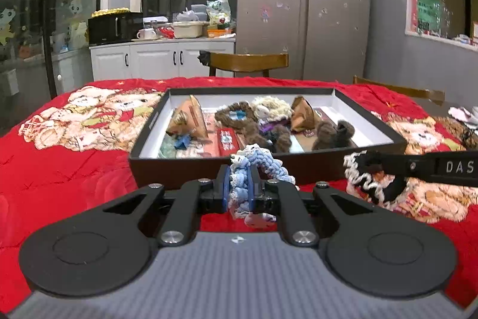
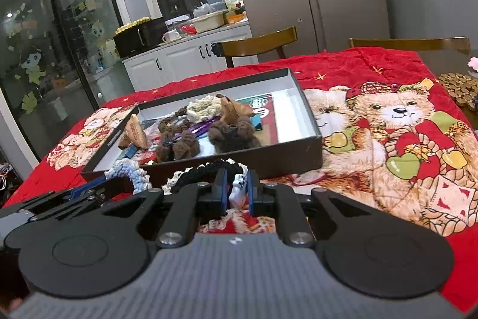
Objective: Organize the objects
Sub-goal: 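Carry the light-blue scrunchie in the left gripper over the box while the right gripper carries its scrunchie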
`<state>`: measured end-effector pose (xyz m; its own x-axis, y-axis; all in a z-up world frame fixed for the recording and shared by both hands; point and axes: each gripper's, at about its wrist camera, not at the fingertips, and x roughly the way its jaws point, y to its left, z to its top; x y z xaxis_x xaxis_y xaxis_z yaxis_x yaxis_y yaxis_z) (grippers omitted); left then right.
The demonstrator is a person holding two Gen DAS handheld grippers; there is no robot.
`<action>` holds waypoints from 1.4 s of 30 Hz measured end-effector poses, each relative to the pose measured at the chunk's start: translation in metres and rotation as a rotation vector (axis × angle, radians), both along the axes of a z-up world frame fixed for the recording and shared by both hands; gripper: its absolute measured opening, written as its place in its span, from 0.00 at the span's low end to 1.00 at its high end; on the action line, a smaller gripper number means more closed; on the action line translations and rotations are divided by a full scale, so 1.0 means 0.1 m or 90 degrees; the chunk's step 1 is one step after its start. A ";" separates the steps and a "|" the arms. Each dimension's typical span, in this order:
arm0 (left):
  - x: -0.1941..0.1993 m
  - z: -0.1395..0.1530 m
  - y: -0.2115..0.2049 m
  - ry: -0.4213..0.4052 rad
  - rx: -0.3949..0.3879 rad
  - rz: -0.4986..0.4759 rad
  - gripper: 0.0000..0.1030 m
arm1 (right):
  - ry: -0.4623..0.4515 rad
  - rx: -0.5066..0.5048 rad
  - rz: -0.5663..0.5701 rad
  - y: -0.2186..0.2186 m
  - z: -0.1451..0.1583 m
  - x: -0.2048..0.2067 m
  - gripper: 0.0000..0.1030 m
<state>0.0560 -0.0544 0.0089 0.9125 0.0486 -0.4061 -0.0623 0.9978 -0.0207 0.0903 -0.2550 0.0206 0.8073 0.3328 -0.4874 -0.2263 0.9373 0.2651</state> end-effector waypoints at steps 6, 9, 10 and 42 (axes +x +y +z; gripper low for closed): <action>-0.03 0.18 0.15 -0.028 -0.030 0.021 0.14 | -0.025 0.006 -0.004 0.18 0.22 -0.01 0.15; -0.08 0.30 0.26 -0.065 -0.046 0.034 0.14 | -0.043 0.005 0.001 0.29 0.36 -0.01 0.15; -0.09 0.35 0.30 -0.078 -0.051 0.039 0.14 | -0.048 -0.002 -0.002 0.34 0.41 0.01 0.15; 1.67 0.39 1.24 0.010 -0.085 0.029 0.14 | 0.015 0.083 -0.011 1.15 0.29 1.59 0.15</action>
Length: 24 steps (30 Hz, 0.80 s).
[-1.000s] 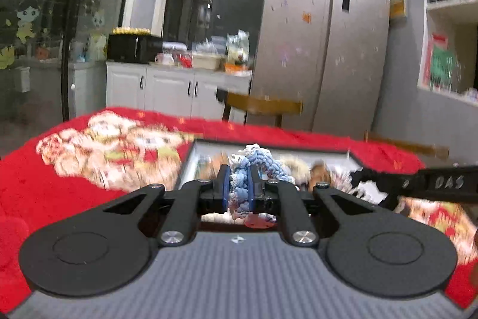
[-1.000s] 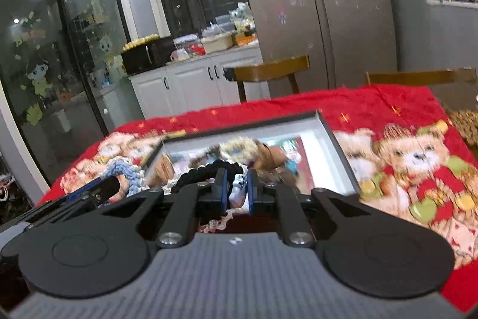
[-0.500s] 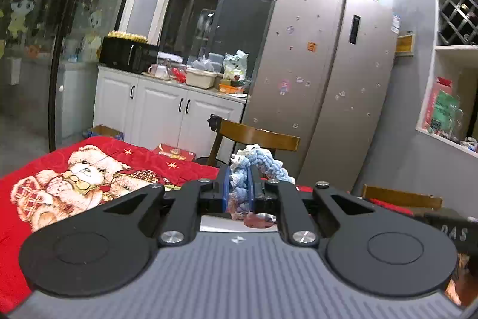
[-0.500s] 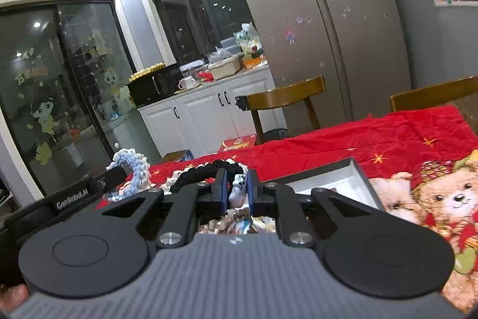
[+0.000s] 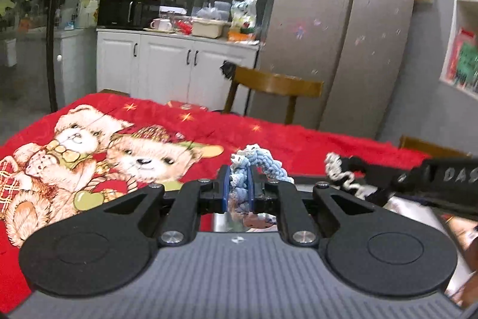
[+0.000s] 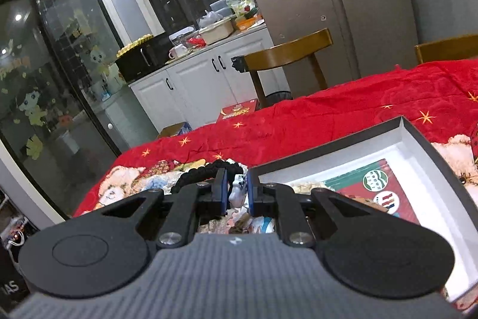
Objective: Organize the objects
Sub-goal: 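Carry the light-blue scrunchie in the left gripper over the box while the right gripper carries its scrunchie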
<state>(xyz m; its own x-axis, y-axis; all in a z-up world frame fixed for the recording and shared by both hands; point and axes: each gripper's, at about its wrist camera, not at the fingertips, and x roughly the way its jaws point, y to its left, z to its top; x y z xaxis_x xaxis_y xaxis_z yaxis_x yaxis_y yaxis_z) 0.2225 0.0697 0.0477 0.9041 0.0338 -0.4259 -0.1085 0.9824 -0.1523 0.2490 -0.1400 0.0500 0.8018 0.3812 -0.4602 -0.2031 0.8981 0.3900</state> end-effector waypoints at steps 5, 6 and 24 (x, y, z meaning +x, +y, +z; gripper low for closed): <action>0.05 -0.14 0.02 0.004 0.015 -0.002 0.14 | 0.011 -0.032 -0.004 -0.02 -0.10 0.04 0.15; 0.04 -0.15 0.00 0.000 0.023 -0.001 0.14 | 0.011 -0.038 -0.006 -0.02 -0.11 0.05 0.15; 0.12 -0.26 -0.08 0.016 0.070 0.013 0.15 | 0.036 -0.098 -0.003 0.11 -0.32 0.09 0.16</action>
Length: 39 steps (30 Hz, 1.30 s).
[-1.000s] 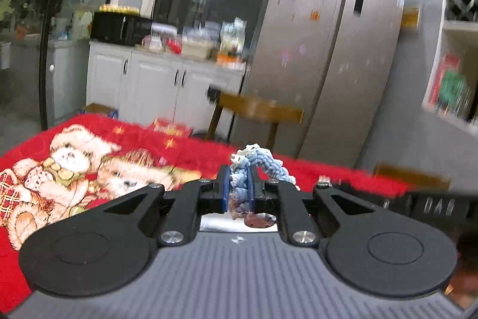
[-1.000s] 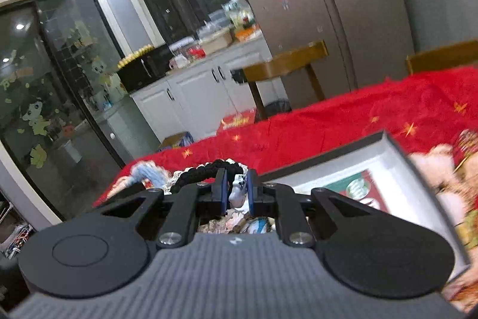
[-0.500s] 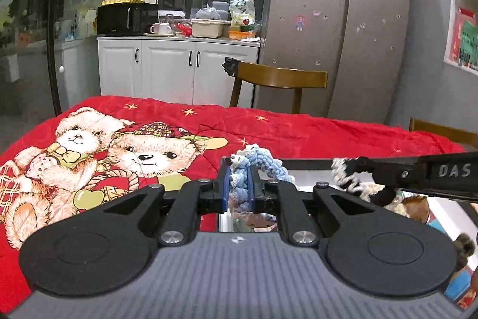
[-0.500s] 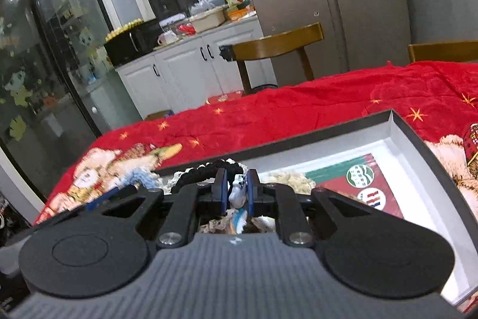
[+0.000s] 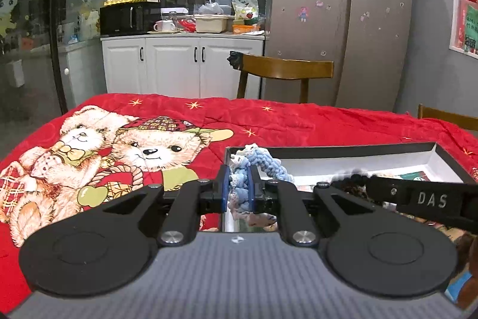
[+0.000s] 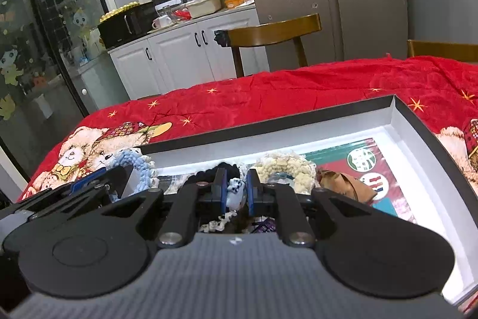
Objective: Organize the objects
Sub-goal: 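Carry the light-blue scrunchie in the left gripper over the box while the right gripper carries its scrunchie, then lower both grippers into the box and open them to release the scrunchies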
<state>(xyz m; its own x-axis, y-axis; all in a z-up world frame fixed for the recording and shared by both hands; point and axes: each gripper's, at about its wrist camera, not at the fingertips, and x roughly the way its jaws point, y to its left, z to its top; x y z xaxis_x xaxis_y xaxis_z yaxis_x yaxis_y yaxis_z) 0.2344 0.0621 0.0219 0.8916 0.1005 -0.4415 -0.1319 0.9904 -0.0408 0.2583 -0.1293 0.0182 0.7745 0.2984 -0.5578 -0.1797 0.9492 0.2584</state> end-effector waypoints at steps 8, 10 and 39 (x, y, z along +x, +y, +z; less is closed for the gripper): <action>-0.02 0.00 -0.03 -0.011 0.017 0.008 0.15 | 0.005 0.045 0.019 -0.07 0.01 0.01 0.45; -0.02 0.00 -0.03 -0.011 0.018 0.010 0.15 | 0.009 0.064 0.029 -0.10 0.05 0.02 0.56; -1.52 1.22 -0.49 -0.200 0.067 0.082 0.94 | -0.225 0.048 0.049 -0.60 1.26 -1.28 1.00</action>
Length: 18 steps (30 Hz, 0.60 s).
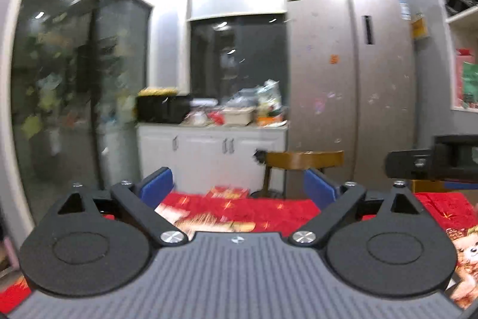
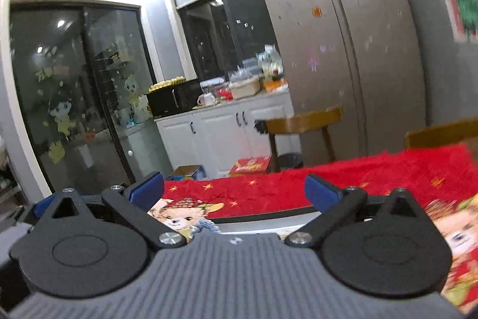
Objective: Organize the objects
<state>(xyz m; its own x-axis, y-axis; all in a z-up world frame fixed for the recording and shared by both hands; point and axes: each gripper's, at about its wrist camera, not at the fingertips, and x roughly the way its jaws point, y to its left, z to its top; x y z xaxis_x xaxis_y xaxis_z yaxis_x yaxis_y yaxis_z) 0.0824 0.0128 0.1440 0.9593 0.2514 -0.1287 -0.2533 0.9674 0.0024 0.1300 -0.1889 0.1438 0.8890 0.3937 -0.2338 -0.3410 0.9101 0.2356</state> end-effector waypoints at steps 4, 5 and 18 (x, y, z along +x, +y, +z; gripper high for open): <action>-0.33 -0.04 -0.02 0.048 -0.065 -0.077 0.94 | -0.080 -0.061 -0.040 -0.04 0.04 -0.56 1.00; -0.40 -0.08 -0.02 0.058 -0.073 -0.081 0.94 | -0.101 -0.084 -0.054 -0.04 0.00 -0.69 1.00; -0.88 -1.16 -0.19 0.167 -0.058 -0.095 0.94 | 0.032 -0.194 -0.128 -0.10 -1.05 -1.08 1.00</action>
<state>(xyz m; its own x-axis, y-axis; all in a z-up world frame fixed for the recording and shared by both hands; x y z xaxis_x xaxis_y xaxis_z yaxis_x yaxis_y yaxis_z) -0.0056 -0.0065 0.0284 0.9157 0.0868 -0.3924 -0.1112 0.9930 -0.0398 0.0220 -0.1991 0.0383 0.9257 0.1184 -0.3593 -0.1438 0.9886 -0.0447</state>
